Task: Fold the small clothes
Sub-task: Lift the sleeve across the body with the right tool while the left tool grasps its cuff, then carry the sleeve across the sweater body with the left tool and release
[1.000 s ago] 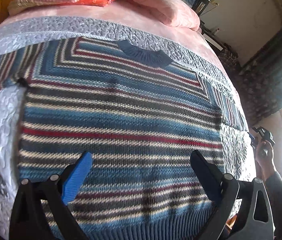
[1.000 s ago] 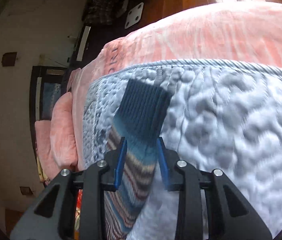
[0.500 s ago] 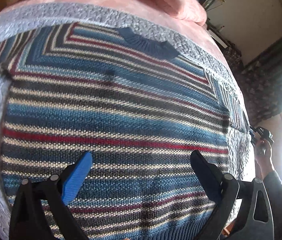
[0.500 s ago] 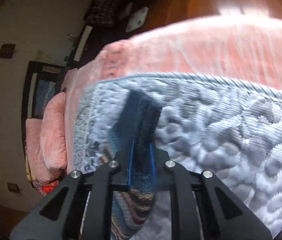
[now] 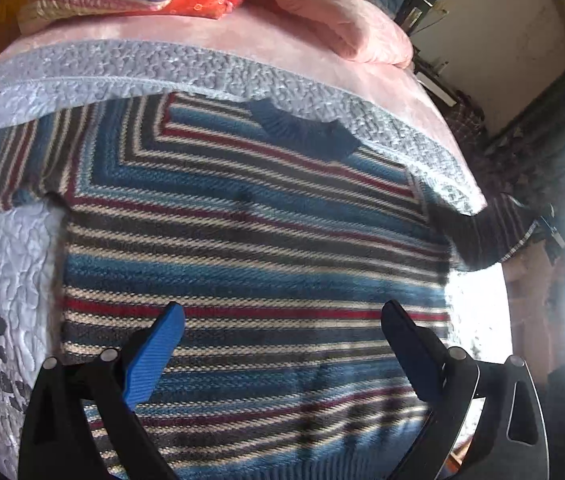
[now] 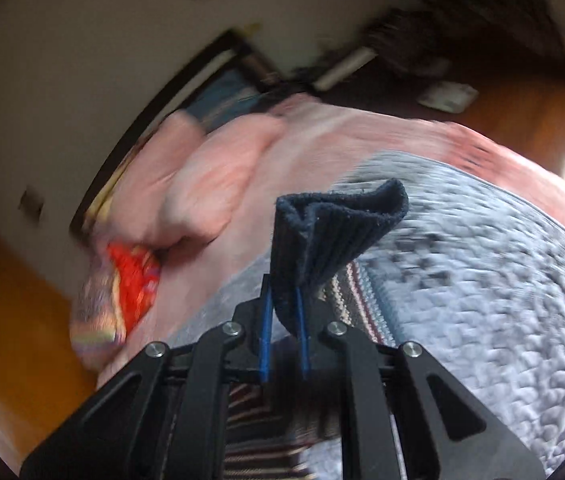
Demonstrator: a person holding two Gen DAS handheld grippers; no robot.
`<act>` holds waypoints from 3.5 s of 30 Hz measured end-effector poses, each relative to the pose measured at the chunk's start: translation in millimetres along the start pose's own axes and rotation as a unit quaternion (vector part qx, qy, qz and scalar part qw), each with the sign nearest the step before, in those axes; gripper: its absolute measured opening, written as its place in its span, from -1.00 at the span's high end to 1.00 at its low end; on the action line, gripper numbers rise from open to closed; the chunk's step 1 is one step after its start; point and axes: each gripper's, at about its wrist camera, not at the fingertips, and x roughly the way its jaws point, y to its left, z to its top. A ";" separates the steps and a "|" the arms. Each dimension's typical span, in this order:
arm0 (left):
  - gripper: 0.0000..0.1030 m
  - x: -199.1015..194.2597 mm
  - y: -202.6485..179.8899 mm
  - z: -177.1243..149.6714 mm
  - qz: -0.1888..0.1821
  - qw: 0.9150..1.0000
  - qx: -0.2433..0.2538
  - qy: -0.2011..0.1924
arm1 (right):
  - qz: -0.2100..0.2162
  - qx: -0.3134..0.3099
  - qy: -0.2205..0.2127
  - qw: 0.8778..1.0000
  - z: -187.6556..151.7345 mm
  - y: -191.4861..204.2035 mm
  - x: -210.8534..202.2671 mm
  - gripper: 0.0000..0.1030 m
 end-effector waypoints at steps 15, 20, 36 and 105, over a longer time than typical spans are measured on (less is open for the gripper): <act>-0.92 7.5 -20.1 49.5 -0.053 0.998 0.033 -0.009 | -0.041 -0.278 0.073 0.957 -165.1 178.8 90.8 0.84; -0.92 41.4 -25.3 67.2 -0.091 0.996 0.018 0.010 | -0.069 -0.340 0.118 0.930 -237.0 187.5 137.7 0.84; -0.92 216.7 -35.9 85.5 -0.200 0.957 -0.132 0.162 | -0.006 -0.126 0.133 0.983 -313.3 120.2 76.9 -0.03; -0.21 102.6 88.2 118.3 -0.026 0.998 -0.050 0.010 | 0.048 -0.115 0.149 0.981 -333.5 124.4 94.5 0.10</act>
